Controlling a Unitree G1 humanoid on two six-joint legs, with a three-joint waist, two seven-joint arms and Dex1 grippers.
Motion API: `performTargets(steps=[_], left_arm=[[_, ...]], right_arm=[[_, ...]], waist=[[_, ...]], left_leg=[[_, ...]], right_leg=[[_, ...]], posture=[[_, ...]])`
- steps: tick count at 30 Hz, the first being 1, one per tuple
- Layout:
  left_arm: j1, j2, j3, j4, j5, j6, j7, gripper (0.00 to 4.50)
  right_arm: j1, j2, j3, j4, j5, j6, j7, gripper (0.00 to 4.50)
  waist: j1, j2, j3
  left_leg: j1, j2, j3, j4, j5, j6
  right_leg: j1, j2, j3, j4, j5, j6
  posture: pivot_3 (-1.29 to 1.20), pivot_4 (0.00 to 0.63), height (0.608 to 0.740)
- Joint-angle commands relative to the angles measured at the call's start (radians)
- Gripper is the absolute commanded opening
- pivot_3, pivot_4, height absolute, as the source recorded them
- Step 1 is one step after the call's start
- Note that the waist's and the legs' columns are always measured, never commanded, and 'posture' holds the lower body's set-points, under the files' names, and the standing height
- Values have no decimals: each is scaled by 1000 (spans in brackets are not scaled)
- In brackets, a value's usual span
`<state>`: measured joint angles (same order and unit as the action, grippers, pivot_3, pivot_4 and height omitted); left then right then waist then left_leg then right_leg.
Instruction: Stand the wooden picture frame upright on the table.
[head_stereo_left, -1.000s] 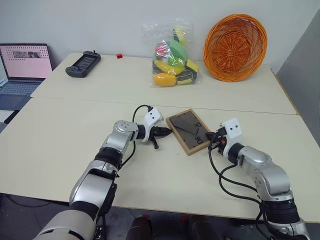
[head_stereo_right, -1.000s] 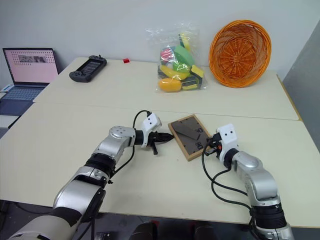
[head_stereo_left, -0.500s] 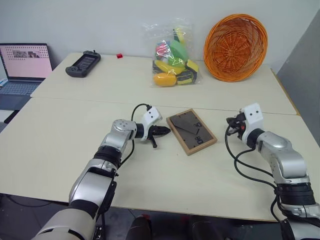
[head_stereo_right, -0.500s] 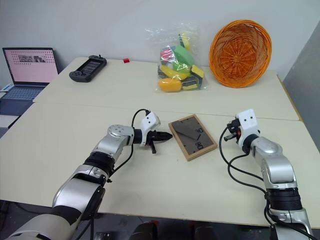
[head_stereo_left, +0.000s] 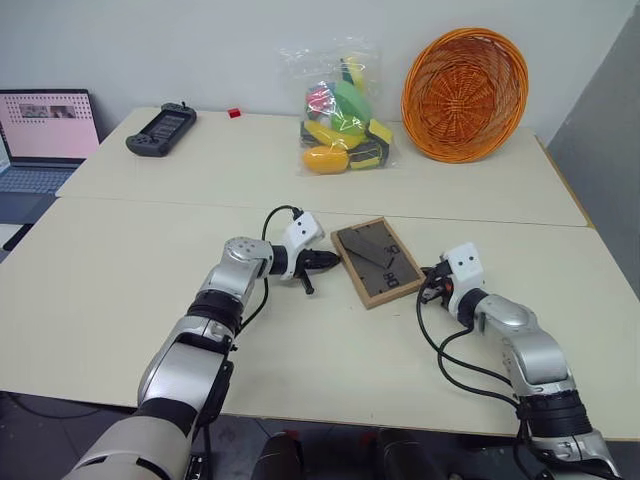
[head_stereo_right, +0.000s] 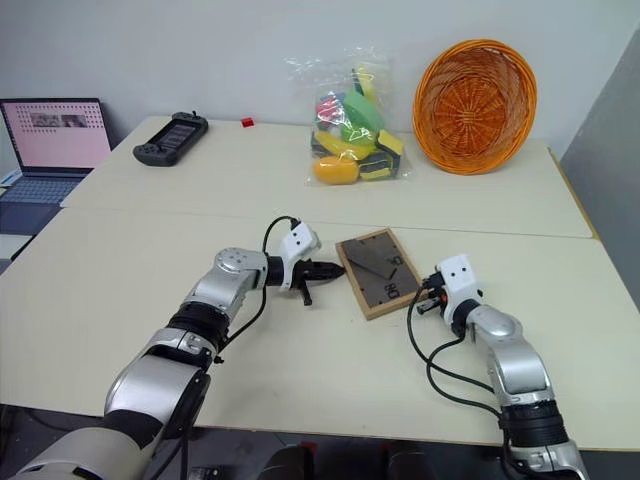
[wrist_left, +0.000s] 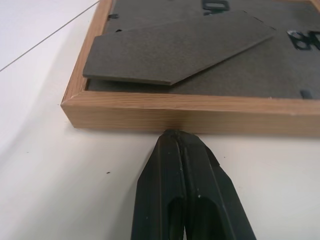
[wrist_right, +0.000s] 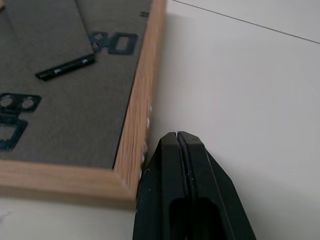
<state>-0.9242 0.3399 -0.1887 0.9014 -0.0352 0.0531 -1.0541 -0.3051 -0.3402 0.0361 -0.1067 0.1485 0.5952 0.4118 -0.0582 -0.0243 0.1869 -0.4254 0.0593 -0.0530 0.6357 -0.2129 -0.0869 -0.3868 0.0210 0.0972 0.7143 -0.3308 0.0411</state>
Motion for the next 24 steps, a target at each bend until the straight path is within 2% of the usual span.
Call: performTargets(steps=[1,6,19,24], left_arm=[[-43,-18,13,20,8,-44,5,0],[-56,-29,16,46,14,-64,2,0],[-64,-35,18,68,37,-95,1,0],[-32,10,36,33,35,-71,-12,0]], right_arm=[[-14,16,10,-127,29,46,-2,27],[-7,28,26,-177,28,87,-7,27],[-10,23,26,-159,15,86,-10,27],[4,-23,10,-110,-13,41,2,27]], waist=[[1,0,0],[2,0,0],[2,0,0],[2,0,0]], left_leg=[[0,0,0,0,0,0],[-1,0,0,0,0,0],[-1,0,0,0,0,0],[-1,0,0,0,0,0]], right_leg=[[0,0,0,0,0,0],[0,0,0,-1,0,0],[0,0,0,-1,0,0],[0,0,0,-1,0,0]], posture=[[0,150,740],[0,150,740],[0,150,740],[0,150,740]])
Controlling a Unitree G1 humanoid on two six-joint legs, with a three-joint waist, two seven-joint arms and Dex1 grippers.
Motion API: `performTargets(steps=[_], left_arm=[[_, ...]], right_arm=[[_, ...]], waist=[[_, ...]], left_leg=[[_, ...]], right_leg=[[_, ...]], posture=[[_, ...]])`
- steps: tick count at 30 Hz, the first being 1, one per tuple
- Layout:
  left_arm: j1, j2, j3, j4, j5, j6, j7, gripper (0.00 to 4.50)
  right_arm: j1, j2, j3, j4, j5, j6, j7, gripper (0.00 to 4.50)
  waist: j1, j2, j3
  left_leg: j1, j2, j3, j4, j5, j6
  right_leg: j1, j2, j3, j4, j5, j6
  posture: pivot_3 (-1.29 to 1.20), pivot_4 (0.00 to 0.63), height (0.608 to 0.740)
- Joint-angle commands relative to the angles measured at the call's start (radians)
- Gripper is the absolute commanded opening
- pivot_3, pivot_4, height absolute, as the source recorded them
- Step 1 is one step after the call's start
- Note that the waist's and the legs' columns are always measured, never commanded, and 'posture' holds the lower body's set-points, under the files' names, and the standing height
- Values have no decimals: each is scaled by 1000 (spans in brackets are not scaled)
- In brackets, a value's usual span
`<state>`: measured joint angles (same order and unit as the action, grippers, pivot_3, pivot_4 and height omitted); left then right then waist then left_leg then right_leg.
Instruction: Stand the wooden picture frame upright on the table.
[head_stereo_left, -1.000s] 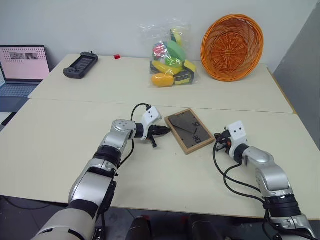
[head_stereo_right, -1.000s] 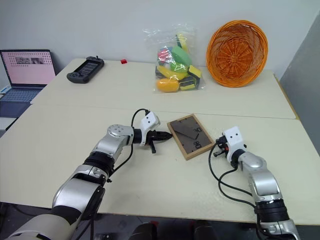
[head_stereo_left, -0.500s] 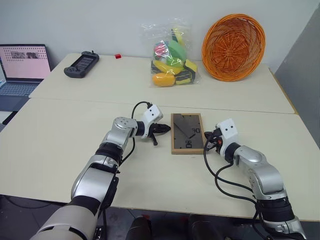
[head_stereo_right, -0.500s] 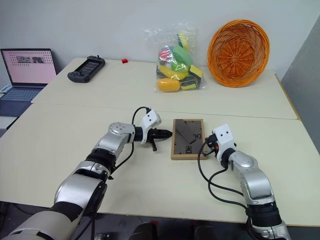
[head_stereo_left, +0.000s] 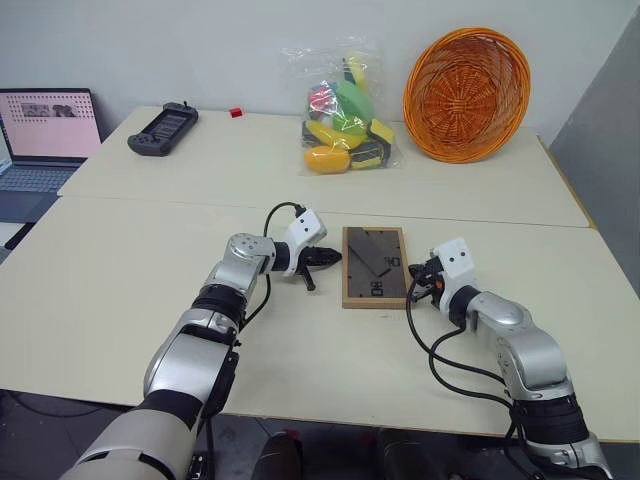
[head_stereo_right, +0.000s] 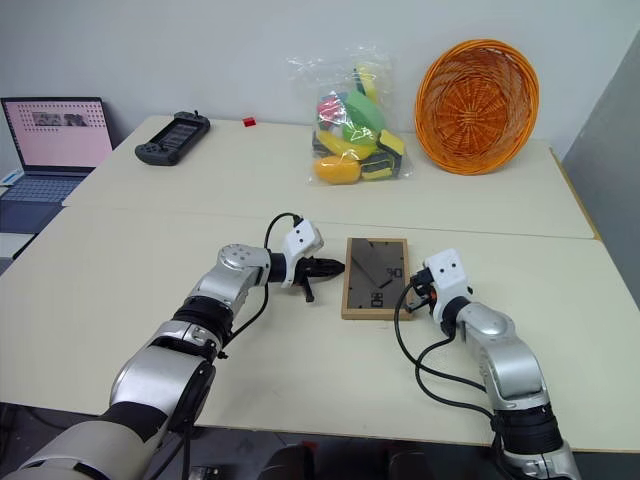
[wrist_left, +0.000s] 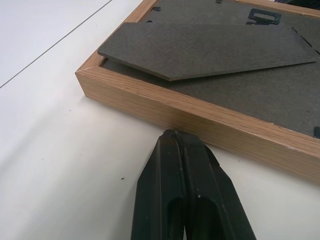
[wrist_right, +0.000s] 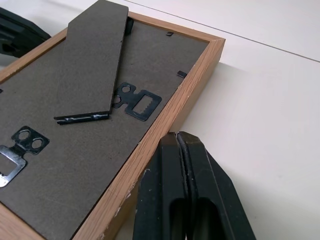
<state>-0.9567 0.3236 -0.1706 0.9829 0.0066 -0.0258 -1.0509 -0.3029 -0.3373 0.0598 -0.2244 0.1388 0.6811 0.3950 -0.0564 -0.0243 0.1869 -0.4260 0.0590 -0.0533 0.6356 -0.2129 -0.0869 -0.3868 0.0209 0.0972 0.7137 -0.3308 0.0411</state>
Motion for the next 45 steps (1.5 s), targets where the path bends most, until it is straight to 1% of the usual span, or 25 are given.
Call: performTargets(steps=[1,4,7,10,12,13,15,16,17,19,22,24,27,30,33,35,36,39,45], left_arm=[[13,44,27,-72,-18,35,-29,0],[62,105,60,-175,-63,138,-78,0],[122,182,112,-341,-125,317,-98,0],[153,216,181,-536,-230,676,-46,0],[166,213,237,-691,-328,979,10,0],[150,191,295,-751,-374,1180,57,0],[117,133,393,-839,-416,1497,135,0],[106,102,435,-856,-446,1586,183,0],[98,69,474,-833,-495,1625,260,0],[112,12,525,-803,-599,1640,431,0],[189,-25,522,-833,-840,1640,681,0],[218,-19,516,-849,-995,1640,816,0],[242,20,506,-819,-1164,1640,1020,0],[257,49,497,-778,-1304,1640,1182,0],[264,56,485,-764,-1410,1640,1308,0],[270,62,470,-754,-1471,1640,1365,380],[271,65,467,-745,-1505,1640,1388,466],[270,75,441,-724,-1617,1636,1433,1182],[283,117,353,-714,-1795,1546,1538,2387]], right_arm=[[2,-39,-21,18,-7,-55,23,27],[-3,-72,-39,44,-8,-79,35,27],[-11,-99,-62,71,2,-96,43,27],[-11,-113,-73,87,5,-109,52,27],[-8,-119,-75,95,6,-116,58,27],[-8,-123,-73,96,5,-117,62,27],[-9,-128,-70,99,5,-121,72,27],[-12,-130,-69,102,4,-124,76,27],[-16,-132,-67,106,4,-127,80,27],[-27,-132,-64,115,2,-130,82,27],[-44,-127,-57,121,-1,-131,86,27],[-47,-126,-52,120,-3,-133,88,27],[-41,-124,-48,109,-4,-134,87,27],[-34,-129,-48,88,-3,-135,89,27],[-36,-138,-40,55,-6,-131,95,27],[-45,-139,-40,41,-7,-125,92,0],[-49,-141,-38,37,-11,-128,91,0],[-63,-154,-38,9,-13,-114,96,0],[-77,-167,-43,-10,-3,-96,99,0]], waist=[[0,0,0],[-5,0,0],[-11,0,0],[-8,0,0],[-5,0,0],[-1,0,0],[1,0,0],[1,0,0],[2,0,0],[1,0,0],[-7,0,0],[-9,0,0],[-7,0,0],[-6,0,0],[1,0,0],[3,0,0],[3,0,0],[3,1,0],[4,1,0]], left_leg=[[0,0,0,0,0,0],[0,0,0,0,0,0],[0,1,0,-1,0,0],[0,1,0,-1,0,0],[0,1,-1,0,0,0],[0,1,-1,0,0,0],[-2,1,-2,2,0,0],[-2,1,-2,2,0,0],[-2,0,-3,3,0,0],[-3,0,-4,4,0,0],[-2,1,-3,5,0,0],[0,2,-1,5,0,0],[0,3,-2,5,0,0],[0,1,-1,5,0,0],[0,0,-1,6,0,0],[0,0,-2,6,0,-1],[0,-1,-2,6,0,-1],[0,-1,-1,6,0,-1],[0,-1,-1,6,1,-3]], right_leg=[[0,0,0,0,0,0],[0,0,0,0,0,0],[0,1,0,1,0,0],[-1,1,-1,1,0,0],[0,0,0,1,0,0],[0,0,0,1,0,0],[0,0,-1,0,0,0],[0,0,-1,0,0,0],[0,0,-1,0,0,0],[1,0,-2,0,0,0],[0,0,-1,1,0,0],[1,-1,0,3,0,0],[1,-1,-1,3,0,0],[1,-2,0,3,0,0],[1,-3,-1,3,0,0],[1,-3,-1,3,0,0],[1,-3,-1,3,0,0],[1,-4,-1,3,0,0],[1,-4,-1,3,0,0]], posture=[[0,150,740],[0,150,740],[0,150,740],[0,150,740],[0,150,740],[0,150,740],[0,150,740],[0,150,740],[0,150,740],[0,150,740],[0,150,740],[0,150,740],[0,150,740],[0,150,740],[0,150,740],[0,150,740],[0,150,740],[0,150,740],[0,150,740]])
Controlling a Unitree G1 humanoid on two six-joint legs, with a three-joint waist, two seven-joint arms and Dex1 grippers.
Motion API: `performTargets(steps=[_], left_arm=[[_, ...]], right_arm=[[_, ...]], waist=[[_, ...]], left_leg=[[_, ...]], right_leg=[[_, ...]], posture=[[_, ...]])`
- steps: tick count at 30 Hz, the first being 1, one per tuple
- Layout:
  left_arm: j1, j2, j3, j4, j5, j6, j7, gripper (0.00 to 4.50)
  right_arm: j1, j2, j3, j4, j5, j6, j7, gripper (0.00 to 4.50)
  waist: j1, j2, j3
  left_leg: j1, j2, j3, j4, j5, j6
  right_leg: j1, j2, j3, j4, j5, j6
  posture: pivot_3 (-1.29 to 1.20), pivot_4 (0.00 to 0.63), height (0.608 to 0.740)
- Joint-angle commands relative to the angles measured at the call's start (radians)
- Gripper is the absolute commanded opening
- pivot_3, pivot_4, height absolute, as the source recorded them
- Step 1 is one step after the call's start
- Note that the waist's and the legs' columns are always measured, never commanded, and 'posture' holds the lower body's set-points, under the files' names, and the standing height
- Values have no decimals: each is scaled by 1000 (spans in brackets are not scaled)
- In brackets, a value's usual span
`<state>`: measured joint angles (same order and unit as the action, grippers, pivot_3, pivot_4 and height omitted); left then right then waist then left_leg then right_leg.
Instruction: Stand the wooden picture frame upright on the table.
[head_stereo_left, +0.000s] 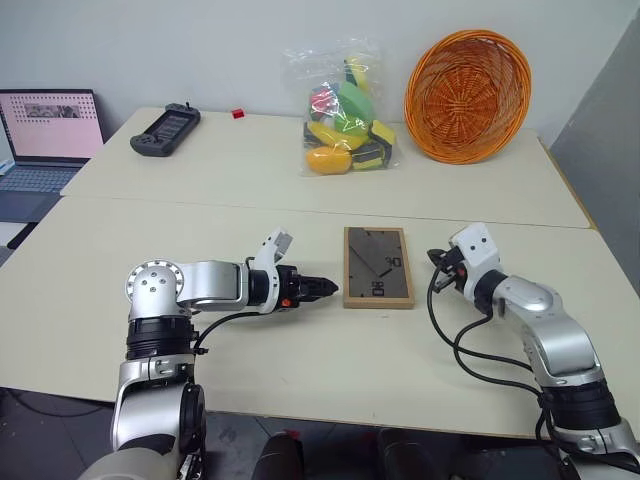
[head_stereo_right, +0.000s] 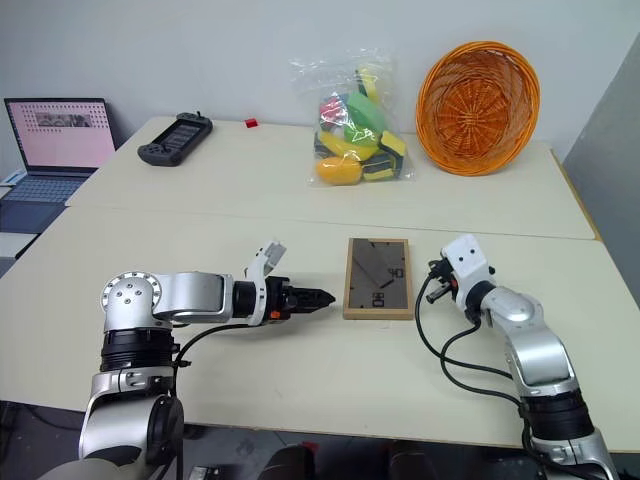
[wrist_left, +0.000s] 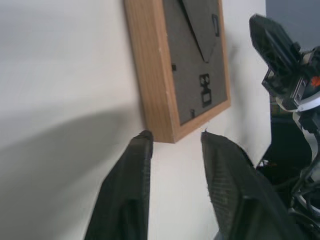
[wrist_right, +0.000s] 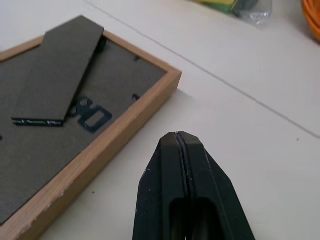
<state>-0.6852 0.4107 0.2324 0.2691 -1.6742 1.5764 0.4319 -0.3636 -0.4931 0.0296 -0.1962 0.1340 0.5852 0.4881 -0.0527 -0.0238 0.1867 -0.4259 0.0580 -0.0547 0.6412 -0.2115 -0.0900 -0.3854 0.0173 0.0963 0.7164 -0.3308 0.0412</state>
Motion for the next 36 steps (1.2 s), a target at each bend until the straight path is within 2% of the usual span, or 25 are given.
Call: performTargets(steps=[1,4,14,36], left_arm=[[13,33,-60,0,-136,-74,66,2599],[14,42,-94,14,-202,-144,109,3101],[-12,38,-167,77,-268,-254,147,3101],[-38,70,-283,148,-276,-249,244,3101]], right_arm=[[-16,-13,-12,-36,0,-2,5,0],[-11,-20,-2,-25,-11,-9,9,0],[-29,-19,51,10,-55,-2,12,0],[-36,46,78,22,-88,-10,-30,0]], waist=[[1,0,0],[4,0,0],[8,0,0],[8,0,0]], left_leg=[[0,0,0,0,0,0],[0,-1,0,0,1,-1],[0,-1,0,0,1,-1],[0,-2,0,0,1,-1]], right_leg=[[0,0,0,0,0,0],[0,0,0,0,0,0],[0,-1,0,-1,0,0],[0,-1,0,-1,0,0]], posture=[[0,150,740],[0,150,740],[0,150,740],[0,150,740]])
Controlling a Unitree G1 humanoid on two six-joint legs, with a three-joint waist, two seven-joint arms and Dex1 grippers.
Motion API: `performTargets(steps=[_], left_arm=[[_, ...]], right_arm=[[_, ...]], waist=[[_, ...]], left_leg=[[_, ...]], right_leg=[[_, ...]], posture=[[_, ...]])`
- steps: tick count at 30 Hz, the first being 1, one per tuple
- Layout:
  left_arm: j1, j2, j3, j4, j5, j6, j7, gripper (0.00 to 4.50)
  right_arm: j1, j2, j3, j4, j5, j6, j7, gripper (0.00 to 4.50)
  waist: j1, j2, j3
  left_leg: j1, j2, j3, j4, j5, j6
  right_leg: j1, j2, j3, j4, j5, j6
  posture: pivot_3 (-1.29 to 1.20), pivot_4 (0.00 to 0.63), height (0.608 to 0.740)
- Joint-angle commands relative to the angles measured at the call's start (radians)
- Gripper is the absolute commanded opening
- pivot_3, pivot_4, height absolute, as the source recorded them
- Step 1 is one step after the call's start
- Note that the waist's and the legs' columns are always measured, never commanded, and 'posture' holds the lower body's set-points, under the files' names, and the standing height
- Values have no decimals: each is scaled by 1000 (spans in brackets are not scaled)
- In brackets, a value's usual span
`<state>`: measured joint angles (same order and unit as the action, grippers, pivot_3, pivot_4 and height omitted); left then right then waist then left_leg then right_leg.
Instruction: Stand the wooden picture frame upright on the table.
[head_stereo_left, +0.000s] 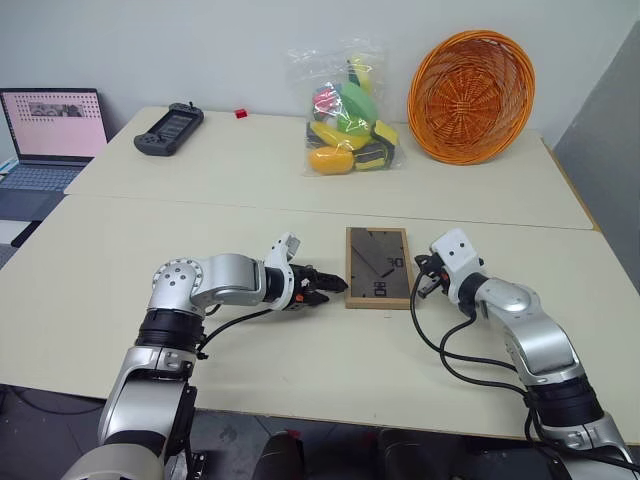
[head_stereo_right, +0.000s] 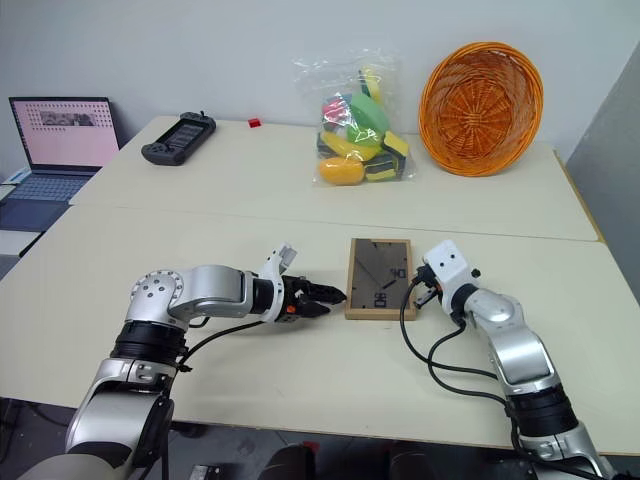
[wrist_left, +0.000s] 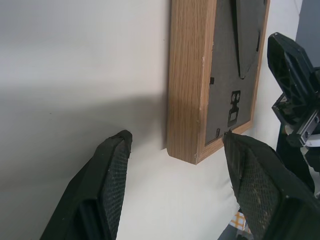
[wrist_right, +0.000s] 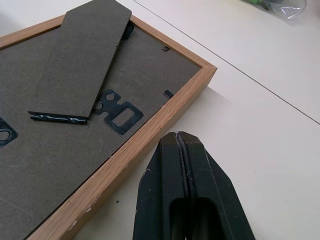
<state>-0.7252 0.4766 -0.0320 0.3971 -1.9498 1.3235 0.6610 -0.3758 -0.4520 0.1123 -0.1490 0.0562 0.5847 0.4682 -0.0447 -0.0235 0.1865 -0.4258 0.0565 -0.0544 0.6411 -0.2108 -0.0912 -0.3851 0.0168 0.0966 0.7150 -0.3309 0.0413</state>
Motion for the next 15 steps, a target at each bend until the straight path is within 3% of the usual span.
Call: performTargets(steps=[1,15], left_arm=[[-2,2,-20,23,3,5,13,3101],[-25,-18,-14,58,34,8,9,3101]], right_arm=[[-25,9,-1,-28,-8,-8,-8,0],[-59,144,25,-130,43,109,-42,0]], waist=[[0,0,0],[4,0,0]], left_leg=[[0,0,0,0,0,0],[0,0,0,0,0,0]], right_leg=[[0,0,0,0,0,0],[0,0,0,-1,0,0]], posture=[[0,150,740],[0,150,740]])
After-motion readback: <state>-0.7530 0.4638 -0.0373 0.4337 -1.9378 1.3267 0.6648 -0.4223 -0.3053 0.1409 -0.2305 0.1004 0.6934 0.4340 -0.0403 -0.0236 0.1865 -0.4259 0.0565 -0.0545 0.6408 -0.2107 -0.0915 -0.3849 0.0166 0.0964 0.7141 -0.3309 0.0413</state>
